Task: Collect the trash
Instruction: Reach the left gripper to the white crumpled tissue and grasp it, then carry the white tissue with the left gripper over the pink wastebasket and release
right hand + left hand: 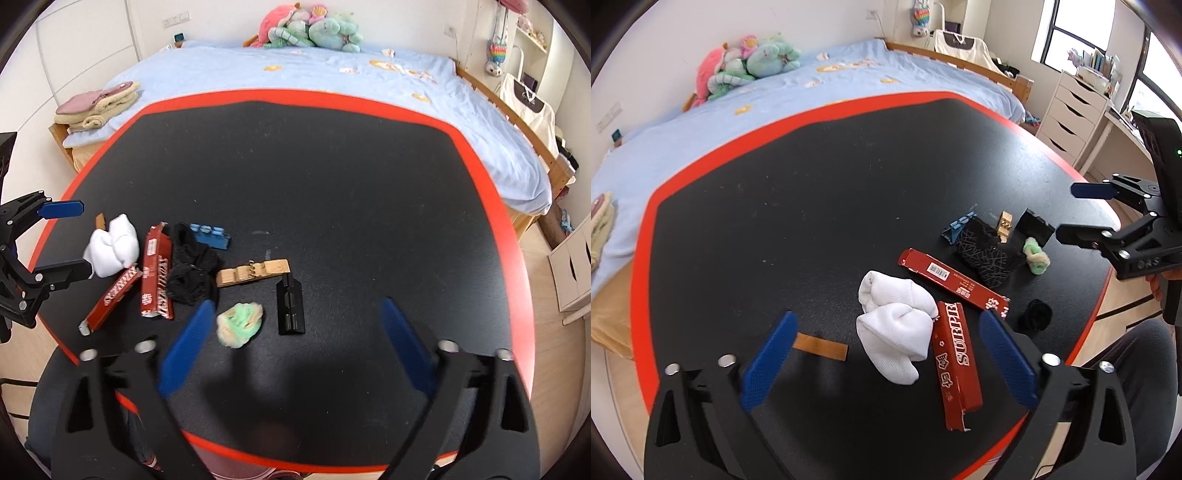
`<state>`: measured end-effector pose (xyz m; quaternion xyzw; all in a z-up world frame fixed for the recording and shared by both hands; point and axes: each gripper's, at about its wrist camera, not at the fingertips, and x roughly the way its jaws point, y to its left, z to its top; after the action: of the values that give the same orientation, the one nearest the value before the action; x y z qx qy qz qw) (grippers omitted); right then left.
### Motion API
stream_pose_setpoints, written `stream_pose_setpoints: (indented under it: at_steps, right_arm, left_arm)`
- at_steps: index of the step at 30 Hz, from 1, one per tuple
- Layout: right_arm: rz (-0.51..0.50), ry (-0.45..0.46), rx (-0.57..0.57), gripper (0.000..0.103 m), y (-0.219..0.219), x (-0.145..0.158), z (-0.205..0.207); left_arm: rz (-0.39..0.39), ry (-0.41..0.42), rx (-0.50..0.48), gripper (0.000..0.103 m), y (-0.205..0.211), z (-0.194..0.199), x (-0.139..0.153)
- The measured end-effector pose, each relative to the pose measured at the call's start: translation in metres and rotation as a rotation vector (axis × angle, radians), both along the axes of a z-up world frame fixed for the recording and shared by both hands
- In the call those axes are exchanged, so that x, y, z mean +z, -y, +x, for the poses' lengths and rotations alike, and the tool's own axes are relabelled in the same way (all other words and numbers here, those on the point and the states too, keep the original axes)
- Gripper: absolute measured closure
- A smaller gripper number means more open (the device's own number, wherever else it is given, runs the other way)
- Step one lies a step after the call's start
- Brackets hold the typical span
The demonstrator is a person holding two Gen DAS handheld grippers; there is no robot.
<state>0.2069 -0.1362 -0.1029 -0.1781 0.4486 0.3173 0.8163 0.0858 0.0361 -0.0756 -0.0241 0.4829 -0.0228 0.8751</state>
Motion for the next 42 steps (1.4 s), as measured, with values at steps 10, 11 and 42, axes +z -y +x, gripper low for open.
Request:
stream_pose_setpoints:
  at_steps: [10, 11, 42]
  right_arm:
    - [0.004, -0.066, 0.003, 0.064, -0.007, -0.026, 0.015]
    - [0.004, -0.068, 0.002, 0.069, -0.007, -0.027, 0.015]
    - [0.124, 0.024, -0.003, 0.088, 0.045, 0.047, -0.085]
  left_arm:
    - [-0.023, -0.056, -0.013, 0.053, -0.002, 0.008, -0.016]
    - [-0.027, -0.057, -0.013, 0.058, -0.003, 0.009, -0.017]
    - [-0.033, 0.095, -0.060, 0.072, 0.047, -0.062, 0.045]
